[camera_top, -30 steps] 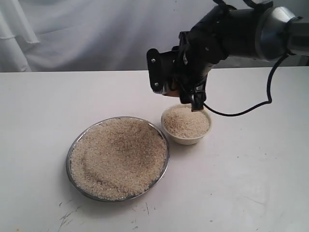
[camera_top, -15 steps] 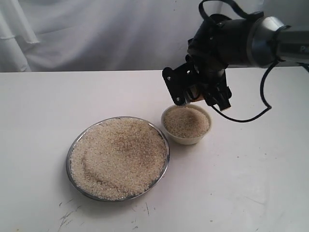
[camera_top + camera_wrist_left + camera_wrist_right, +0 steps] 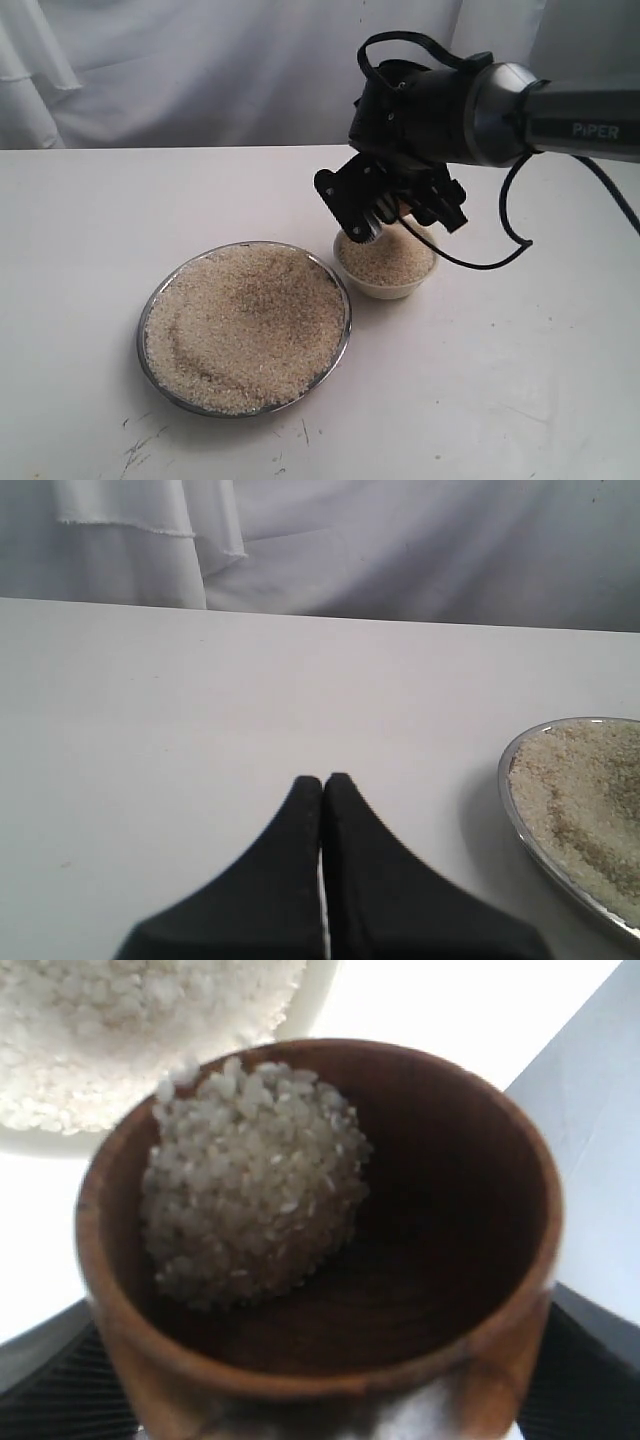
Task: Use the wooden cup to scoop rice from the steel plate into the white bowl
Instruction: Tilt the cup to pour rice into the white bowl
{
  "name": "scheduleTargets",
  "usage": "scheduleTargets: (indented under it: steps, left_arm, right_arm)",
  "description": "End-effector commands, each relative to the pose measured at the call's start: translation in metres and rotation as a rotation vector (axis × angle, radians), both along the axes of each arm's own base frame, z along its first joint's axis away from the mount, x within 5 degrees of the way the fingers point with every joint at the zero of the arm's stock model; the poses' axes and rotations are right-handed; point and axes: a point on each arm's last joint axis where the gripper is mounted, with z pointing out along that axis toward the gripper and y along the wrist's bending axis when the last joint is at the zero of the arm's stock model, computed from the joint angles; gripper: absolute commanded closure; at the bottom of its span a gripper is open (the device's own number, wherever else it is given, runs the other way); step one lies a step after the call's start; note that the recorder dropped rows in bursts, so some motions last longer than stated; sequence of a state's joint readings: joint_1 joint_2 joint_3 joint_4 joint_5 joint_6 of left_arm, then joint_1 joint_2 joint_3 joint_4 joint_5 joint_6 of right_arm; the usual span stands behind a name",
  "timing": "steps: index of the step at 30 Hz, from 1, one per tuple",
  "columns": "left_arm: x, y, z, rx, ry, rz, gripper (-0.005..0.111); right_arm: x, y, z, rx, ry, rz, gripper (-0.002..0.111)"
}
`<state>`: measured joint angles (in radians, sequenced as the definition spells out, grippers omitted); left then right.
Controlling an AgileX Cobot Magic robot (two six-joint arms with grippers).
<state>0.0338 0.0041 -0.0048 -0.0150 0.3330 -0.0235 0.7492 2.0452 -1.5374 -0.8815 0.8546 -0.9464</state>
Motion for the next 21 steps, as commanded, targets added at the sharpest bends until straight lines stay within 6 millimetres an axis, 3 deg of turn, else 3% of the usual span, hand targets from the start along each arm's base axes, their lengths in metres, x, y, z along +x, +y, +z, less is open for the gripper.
scheduleTargets:
  steps: [1,21]
  left_arm:
    - [0.0002,-0.0001,-0.0001,0.001,-0.013,-0.002,0.107]
    - [0.0002,-0.0001,-0.0001,0.001,-0.013,-0.002,0.107]
  right_arm:
    - [-0.0016,-0.0002,0.0017,-0.048,-0.008,0.025,0.108]
    - [0.0019,-0.0022,-0.0045,-0.198,-0.031,0.068,0.108]
